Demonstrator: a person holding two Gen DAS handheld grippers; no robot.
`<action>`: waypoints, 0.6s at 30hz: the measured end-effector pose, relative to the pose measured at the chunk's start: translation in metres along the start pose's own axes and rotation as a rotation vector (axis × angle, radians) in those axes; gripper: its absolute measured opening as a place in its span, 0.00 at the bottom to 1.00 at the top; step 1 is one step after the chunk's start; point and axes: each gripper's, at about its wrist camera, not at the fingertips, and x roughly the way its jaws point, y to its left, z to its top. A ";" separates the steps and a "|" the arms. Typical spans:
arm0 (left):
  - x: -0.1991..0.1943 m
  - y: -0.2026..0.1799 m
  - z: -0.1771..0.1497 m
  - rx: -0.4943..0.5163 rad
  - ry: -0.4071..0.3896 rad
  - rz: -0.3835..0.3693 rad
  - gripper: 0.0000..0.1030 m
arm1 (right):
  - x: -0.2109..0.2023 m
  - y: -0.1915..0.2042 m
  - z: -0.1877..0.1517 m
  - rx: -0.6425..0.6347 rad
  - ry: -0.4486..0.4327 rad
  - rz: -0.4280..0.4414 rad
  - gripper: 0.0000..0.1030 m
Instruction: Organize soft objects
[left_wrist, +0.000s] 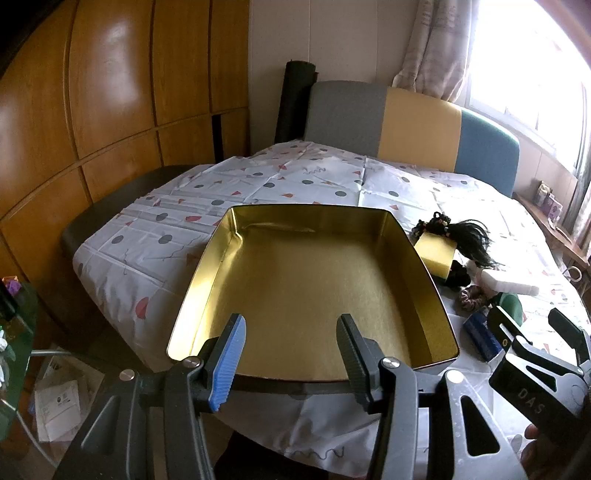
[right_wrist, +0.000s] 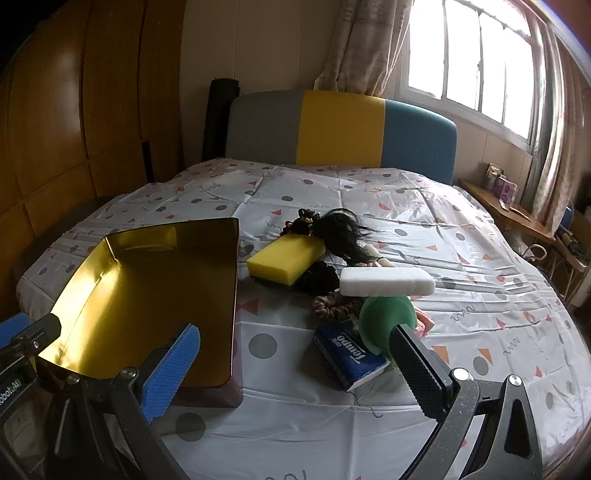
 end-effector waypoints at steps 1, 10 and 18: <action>0.000 0.000 0.000 0.000 0.000 0.000 0.50 | 0.000 0.000 0.000 0.003 0.001 0.002 1.00; 0.000 0.001 -0.003 -0.001 0.007 0.000 0.50 | -0.001 -0.001 -0.001 0.005 -0.001 0.004 1.00; 0.001 0.000 -0.003 -0.002 0.009 0.004 0.50 | -0.003 -0.001 0.000 0.007 -0.004 0.005 1.00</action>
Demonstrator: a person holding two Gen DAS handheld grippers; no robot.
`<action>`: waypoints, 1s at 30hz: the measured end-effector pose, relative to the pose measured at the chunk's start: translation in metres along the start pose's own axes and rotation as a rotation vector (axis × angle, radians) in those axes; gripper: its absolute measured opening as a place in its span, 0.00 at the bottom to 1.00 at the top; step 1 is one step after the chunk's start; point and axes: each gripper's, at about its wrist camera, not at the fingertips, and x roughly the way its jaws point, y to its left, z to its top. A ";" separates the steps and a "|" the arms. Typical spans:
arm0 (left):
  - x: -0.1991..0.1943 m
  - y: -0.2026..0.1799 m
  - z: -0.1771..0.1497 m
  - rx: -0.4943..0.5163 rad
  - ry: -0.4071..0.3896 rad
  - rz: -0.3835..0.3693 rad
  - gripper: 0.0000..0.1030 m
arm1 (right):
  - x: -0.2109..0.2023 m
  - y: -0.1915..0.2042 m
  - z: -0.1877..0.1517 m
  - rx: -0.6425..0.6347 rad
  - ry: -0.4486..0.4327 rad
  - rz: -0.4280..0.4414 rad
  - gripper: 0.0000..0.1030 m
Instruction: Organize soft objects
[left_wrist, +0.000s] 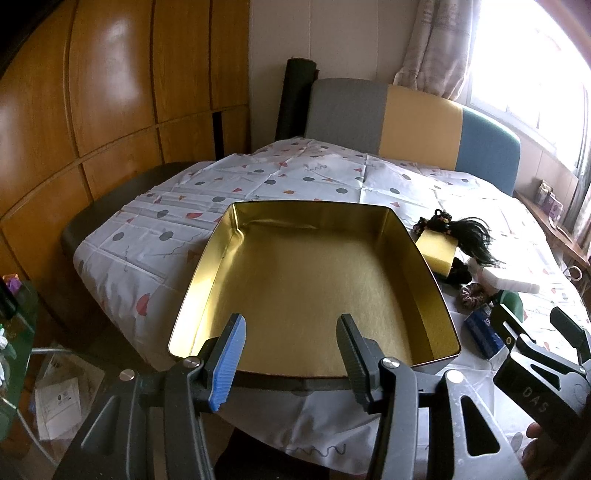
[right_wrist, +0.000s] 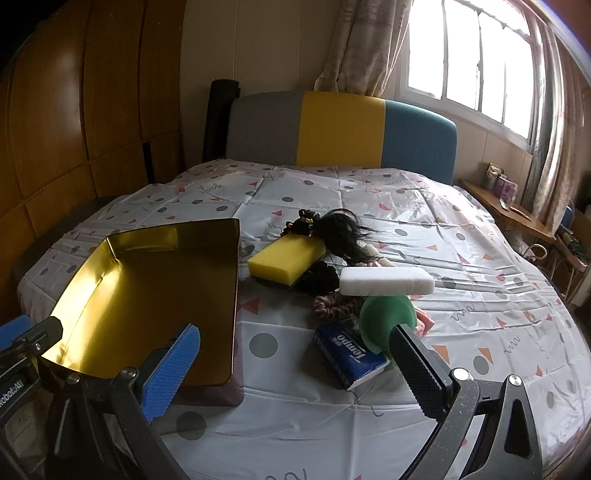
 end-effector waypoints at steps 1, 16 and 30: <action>0.000 0.000 0.000 0.000 0.000 -0.002 0.50 | 0.000 0.000 0.000 0.001 0.001 0.000 1.00; 0.001 0.001 -0.001 0.000 0.011 -0.002 0.50 | -0.002 0.000 0.000 0.001 0.000 0.001 1.00; 0.003 0.001 -0.001 0.001 0.015 0.000 0.50 | -0.001 0.000 -0.001 0.001 -0.004 0.002 1.00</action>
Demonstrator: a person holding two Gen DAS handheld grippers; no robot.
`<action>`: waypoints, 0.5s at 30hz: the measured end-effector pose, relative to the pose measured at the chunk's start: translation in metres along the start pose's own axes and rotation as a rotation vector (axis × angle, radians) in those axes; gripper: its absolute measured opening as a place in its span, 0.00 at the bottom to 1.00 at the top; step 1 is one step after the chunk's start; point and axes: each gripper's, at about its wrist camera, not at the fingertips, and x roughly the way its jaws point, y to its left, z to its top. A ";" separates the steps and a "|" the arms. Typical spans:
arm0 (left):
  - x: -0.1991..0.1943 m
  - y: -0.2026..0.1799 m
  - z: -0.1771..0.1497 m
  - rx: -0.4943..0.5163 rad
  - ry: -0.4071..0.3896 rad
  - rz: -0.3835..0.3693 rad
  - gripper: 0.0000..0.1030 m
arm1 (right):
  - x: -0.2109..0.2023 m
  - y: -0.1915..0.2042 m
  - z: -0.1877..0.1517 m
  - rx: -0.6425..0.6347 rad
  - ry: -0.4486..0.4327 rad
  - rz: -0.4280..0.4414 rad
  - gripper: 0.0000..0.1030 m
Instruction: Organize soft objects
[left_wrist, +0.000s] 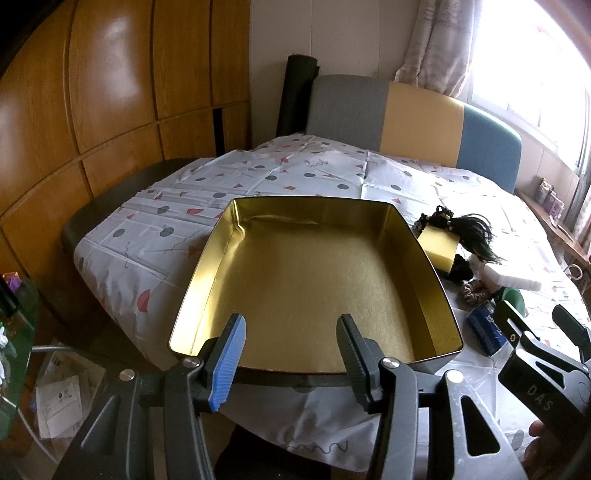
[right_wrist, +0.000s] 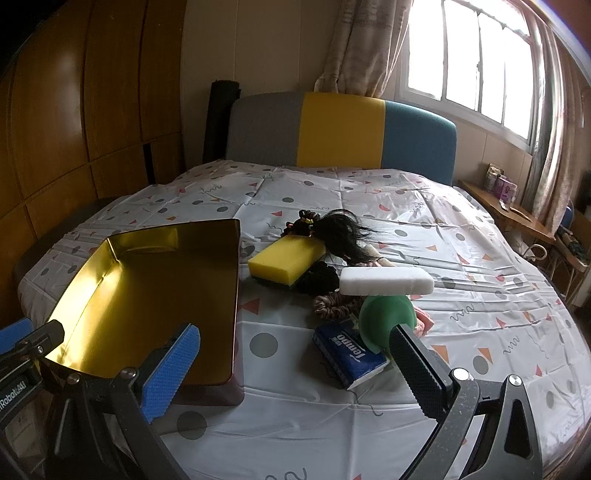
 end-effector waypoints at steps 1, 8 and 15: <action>0.000 0.000 0.000 0.000 0.001 0.001 0.50 | 0.000 0.000 0.000 0.000 0.000 0.000 1.00; 0.001 0.002 -0.001 -0.002 0.007 -0.003 0.50 | 0.000 0.000 0.000 0.001 -0.001 0.001 1.00; 0.004 -0.001 -0.001 0.013 0.017 -0.009 0.50 | 0.000 -0.003 0.001 0.007 -0.004 0.000 1.00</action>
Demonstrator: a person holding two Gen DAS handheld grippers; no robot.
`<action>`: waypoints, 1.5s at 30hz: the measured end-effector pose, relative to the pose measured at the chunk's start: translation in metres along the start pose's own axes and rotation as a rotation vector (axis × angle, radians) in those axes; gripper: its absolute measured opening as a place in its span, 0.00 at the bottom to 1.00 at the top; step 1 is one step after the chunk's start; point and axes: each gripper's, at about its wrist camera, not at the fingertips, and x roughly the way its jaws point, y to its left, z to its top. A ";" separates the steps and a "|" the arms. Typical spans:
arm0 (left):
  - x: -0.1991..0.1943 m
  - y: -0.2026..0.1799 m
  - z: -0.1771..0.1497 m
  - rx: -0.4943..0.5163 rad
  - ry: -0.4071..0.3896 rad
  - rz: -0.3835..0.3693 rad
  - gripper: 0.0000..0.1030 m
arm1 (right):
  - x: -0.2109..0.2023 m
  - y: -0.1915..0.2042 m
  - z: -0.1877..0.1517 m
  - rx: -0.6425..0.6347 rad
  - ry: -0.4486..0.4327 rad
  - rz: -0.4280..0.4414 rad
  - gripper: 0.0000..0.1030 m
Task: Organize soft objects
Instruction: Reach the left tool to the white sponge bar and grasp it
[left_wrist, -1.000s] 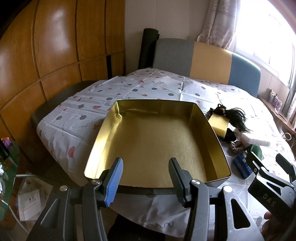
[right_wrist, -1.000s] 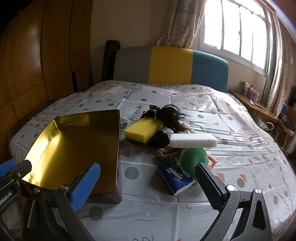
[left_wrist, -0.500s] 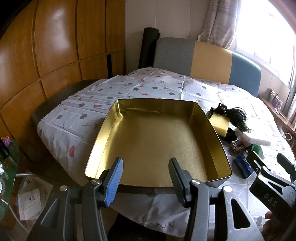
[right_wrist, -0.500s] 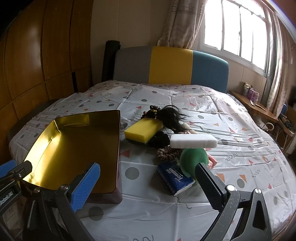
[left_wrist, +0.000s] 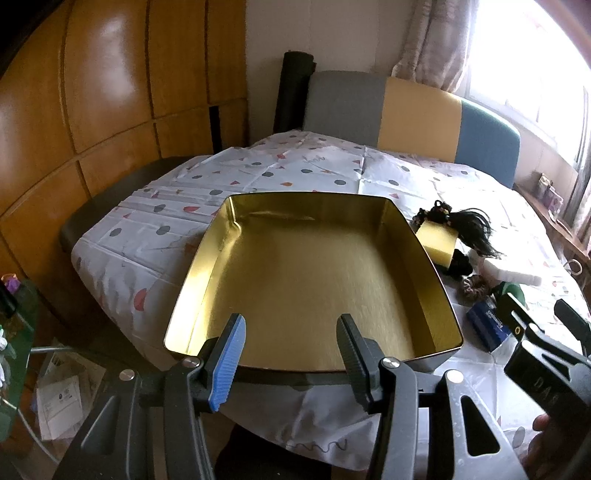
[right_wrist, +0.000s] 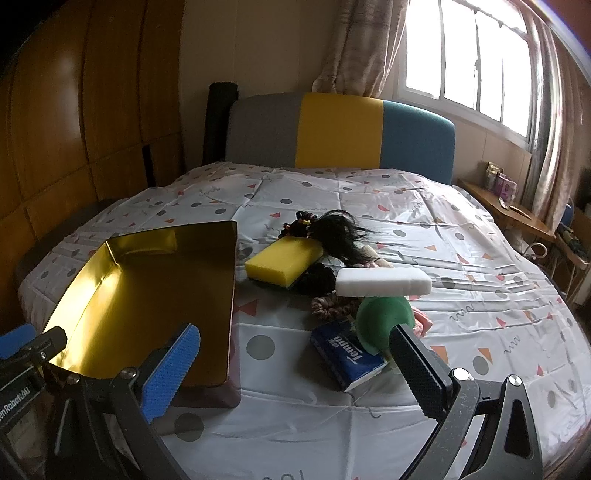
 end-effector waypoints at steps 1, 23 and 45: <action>0.001 -0.001 -0.001 0.006 0.002 -0.005 0.51 | 0.001 -0.002 0.001 0.005 0.000 0.000 1.00; 0.009 -0.093 0.024 0.250 0.108 -0.438 0.66 | 0.041 -0.213 0.030 0.356 0.051 -0.094 1.00; 0.065 -0.311 0.038 1.014 0.033 -0.436 0.80 | 0.070 -0.274 -0.002 0.663 0.162 -0.007 1.00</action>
